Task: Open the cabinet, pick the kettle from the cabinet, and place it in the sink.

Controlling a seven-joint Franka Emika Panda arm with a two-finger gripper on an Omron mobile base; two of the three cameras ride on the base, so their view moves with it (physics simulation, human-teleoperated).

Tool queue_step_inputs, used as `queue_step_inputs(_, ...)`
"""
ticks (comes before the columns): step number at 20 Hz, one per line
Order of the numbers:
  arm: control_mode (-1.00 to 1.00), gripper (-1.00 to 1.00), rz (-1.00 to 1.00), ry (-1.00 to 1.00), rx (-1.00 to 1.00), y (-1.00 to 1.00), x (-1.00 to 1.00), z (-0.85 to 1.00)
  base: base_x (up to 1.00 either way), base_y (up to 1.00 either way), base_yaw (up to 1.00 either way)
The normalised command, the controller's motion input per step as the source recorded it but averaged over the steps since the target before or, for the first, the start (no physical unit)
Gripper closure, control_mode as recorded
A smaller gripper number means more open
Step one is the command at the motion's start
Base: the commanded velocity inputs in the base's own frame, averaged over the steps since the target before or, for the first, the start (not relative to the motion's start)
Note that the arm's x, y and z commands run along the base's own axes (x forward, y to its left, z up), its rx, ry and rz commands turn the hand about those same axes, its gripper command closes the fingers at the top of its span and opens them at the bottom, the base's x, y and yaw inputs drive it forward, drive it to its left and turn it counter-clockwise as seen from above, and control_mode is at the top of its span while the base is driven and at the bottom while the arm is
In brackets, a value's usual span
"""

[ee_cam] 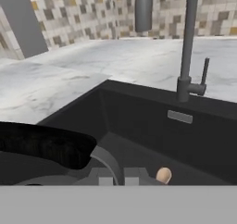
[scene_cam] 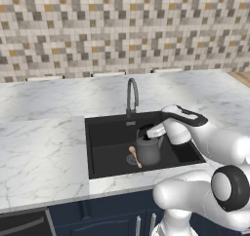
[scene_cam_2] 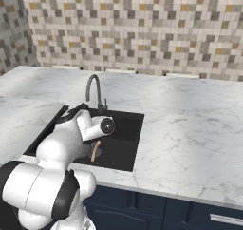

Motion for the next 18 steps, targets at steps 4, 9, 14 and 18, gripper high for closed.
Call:
queue_step_inputs(4,-1.00,1.00,0.00,-0.07,0.00,0.00,0.05,-0.17,0.00,0.00,0.00)
queue_step_inputs(9,-1.00,1.00,0.00,-0.03,0.00,0.00,0.14,-0.18,0.00,0.00,0.00)
queue_step_inputs(14,-1.00,1.00,0.00,0.00,0.00,0.00,0.17,-0.26,0.00,0.00,0.00)
queue_step_inputs(18,-1.00,1.00,0.00,0.00,0.00,0.00,0.16,-0.28,0.00,0.00,0.00)
